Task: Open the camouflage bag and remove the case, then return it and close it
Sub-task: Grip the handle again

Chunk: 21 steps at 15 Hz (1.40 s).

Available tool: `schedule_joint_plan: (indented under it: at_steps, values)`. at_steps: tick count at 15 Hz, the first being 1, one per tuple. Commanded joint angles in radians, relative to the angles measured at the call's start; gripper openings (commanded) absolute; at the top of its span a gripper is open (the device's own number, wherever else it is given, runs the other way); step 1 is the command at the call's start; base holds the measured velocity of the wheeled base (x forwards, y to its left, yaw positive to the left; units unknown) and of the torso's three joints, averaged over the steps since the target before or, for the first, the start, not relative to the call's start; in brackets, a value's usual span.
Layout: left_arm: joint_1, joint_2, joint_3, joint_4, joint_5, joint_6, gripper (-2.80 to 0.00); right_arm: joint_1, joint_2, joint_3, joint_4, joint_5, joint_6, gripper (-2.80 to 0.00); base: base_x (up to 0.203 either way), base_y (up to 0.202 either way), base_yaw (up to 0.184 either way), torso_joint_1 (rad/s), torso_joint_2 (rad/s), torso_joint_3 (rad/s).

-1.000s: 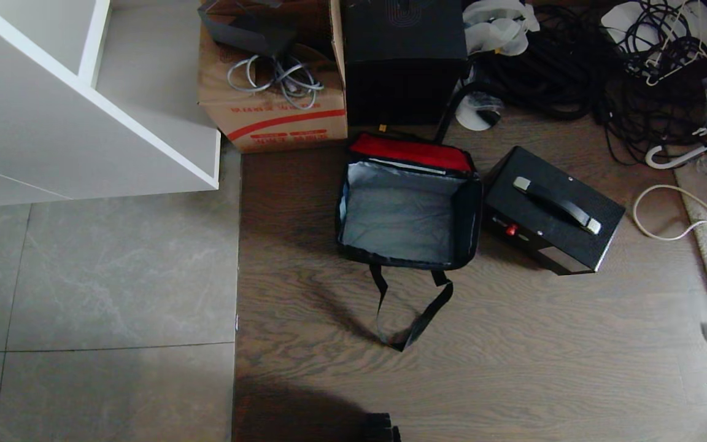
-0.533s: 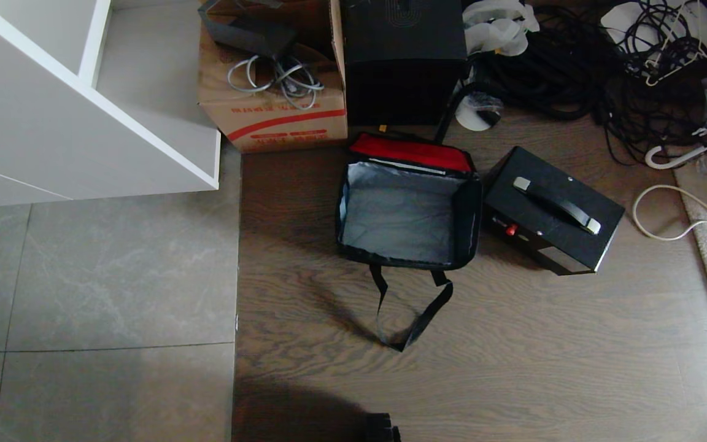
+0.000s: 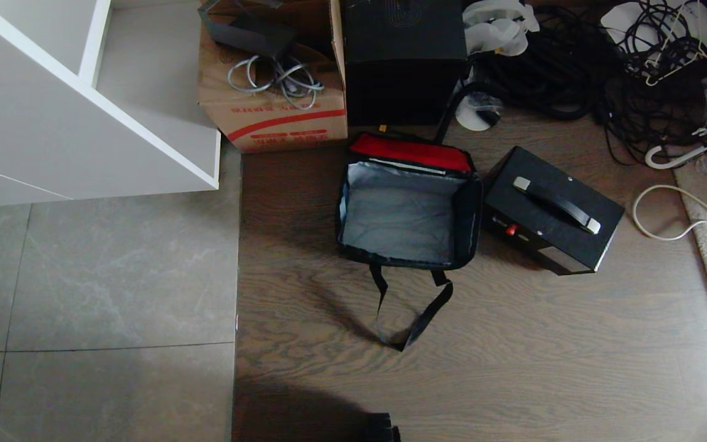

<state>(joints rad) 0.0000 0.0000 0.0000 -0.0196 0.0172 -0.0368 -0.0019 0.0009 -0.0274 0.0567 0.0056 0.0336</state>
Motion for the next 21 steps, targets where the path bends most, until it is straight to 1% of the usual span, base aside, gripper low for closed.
schedule_joint_plan:
  at_steps: [1, 18, 21]
  values:
    - [0.000, 0.000, 0.009, 0.000, 0.000, 0.000, -2.80, 0.000, -0.001, 0.001, 0.006, 0.001, 0.003, -2.80, 0.000, 0.000, 0.000, 0.000, 0.00, 0.000]
    - [0.000, 0.000, 0.009, 0.000, 0.001, 0.005, -2.80, 0.000, -0.001, 0.001, 0.006, 0.001, 0.003, -2.80, 0.000, 0.000, 0.000, 0.000, 0.00, 0.000]
    - [0.000, 0.000, 0.009, 0.000, 0.001, 0.003, -2.80, 0.000, -0.001, 0.001, 0.006, 0.001, 0.003, -2.80, 0.000, 0.000, 0.000, 0.003, 0.00, -0.129]
